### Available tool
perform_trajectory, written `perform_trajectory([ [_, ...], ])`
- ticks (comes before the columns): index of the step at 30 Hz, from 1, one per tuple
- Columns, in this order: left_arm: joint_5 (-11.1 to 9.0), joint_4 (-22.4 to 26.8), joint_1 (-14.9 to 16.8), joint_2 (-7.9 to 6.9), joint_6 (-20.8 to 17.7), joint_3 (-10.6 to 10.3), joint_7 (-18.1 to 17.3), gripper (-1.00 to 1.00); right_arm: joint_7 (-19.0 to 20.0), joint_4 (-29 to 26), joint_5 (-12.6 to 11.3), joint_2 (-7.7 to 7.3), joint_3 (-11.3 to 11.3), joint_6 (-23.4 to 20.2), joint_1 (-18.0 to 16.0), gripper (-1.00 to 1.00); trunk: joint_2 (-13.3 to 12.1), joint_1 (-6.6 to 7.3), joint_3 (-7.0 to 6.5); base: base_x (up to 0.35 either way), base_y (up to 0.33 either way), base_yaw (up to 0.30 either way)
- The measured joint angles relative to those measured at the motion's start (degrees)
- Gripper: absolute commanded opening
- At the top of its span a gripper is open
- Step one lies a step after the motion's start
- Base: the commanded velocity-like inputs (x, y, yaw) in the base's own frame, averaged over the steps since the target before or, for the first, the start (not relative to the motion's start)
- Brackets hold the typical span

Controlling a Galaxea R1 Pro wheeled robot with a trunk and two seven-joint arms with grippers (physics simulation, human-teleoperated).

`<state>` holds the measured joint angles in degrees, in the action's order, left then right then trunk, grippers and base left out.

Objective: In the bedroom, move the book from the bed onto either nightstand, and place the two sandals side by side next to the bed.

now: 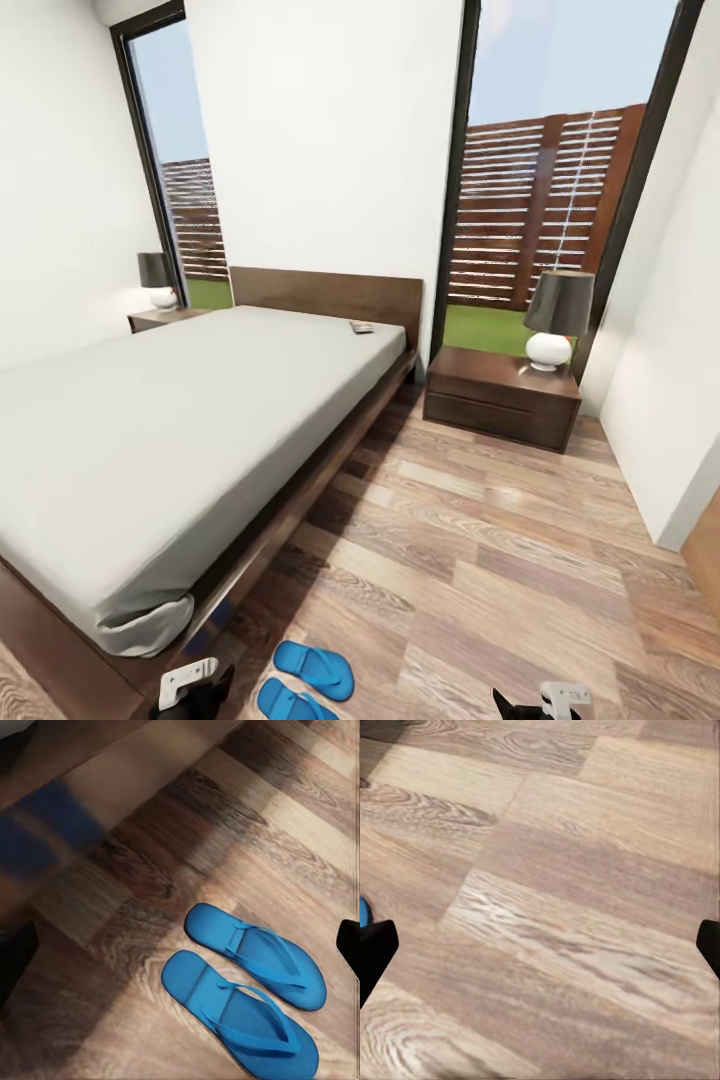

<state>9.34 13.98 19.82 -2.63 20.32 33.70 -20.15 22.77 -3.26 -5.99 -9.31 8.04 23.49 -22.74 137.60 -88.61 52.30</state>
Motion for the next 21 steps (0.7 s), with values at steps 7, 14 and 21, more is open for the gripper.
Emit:
perform_trajectory([
  [7,0.0,0.0,0.0,-0.01,0.0,0.0,0.0,1.0,0.0,0.0,0.0,0.0,0.0,0.0,0.0,1.0,0.0,0.0,0.0,0.0,0.0,-0.283],
  [14,0.0,0.0,0.0,-0.01,0.0,0.0,0.0,1.0,0.0,0.0,0.0,0.0,0.0,0.0,0.0,1.0,0.0,0.0,0.0,0.0,0.0,-0.282],
  [21,0.0,0.0,0.0,-0.01,0.0,0.0,0.0,1.0,0.0,0.0,0.0,0.0,0.0,0.0,0.0,1.0,0.0,0.0,0.0,0.0,0.0,-0.282],
])
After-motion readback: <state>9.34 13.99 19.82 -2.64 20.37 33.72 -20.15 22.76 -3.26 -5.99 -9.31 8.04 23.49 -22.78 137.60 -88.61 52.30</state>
